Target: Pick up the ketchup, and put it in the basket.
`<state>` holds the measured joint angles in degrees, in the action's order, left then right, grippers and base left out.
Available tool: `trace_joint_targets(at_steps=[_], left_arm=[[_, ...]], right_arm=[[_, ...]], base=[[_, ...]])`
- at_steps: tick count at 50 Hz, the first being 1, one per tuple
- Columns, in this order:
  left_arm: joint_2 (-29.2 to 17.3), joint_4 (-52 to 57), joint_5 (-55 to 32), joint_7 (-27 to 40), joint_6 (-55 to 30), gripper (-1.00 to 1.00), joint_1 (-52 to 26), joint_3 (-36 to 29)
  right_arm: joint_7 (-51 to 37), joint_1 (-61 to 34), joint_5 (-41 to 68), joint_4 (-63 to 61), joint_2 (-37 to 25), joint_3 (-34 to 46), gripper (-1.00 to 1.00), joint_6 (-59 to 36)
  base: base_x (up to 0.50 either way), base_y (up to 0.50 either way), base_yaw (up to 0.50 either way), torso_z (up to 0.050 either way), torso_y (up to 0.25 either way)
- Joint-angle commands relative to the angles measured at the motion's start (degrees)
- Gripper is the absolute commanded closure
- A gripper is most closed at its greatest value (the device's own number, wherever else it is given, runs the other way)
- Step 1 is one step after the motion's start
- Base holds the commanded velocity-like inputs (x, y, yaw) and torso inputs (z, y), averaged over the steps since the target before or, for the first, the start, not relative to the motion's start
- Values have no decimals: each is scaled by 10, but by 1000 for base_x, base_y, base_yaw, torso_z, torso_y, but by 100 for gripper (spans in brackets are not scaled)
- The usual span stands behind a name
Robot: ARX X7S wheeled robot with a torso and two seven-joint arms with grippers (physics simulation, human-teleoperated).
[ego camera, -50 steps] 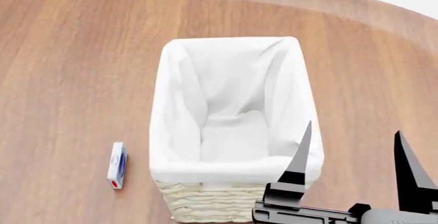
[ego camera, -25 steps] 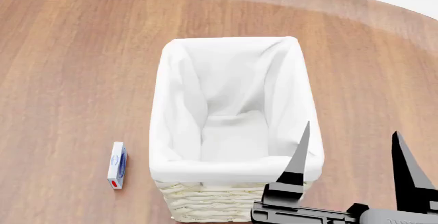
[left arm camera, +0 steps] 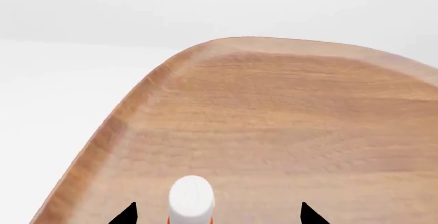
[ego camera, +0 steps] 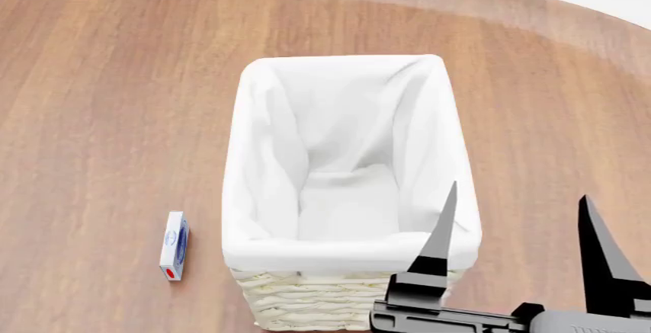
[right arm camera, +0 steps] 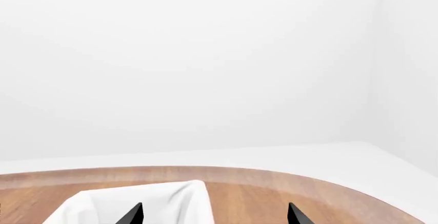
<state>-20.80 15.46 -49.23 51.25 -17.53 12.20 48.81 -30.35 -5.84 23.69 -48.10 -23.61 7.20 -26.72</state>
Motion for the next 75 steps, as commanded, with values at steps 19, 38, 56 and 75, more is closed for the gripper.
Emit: trace_joint_targets(at_steps=[19,38,56,75], left_arm=[[-15,-81,38,-28,18,-100,-15,-13],[-24,-126,58,-40,29,-100,-28,-19],[-33,-156,60,-66,34,-100,-37,-29],[-39,-206,71,-82,46,-100,-51,-31]], right_arm=[[-3,0,-2,3,-3,9,-100,5],[-6,-1,-1,6,-6,11,-100,9],[-10,-1,3,6,-8,12,-100,7],[-11,-2,5,9,-10,14,-100,10]], base=[[0,0,0,0,0],[0,0,0,0,0],[0,0,0,0,0],[0,0,0,0,0]])
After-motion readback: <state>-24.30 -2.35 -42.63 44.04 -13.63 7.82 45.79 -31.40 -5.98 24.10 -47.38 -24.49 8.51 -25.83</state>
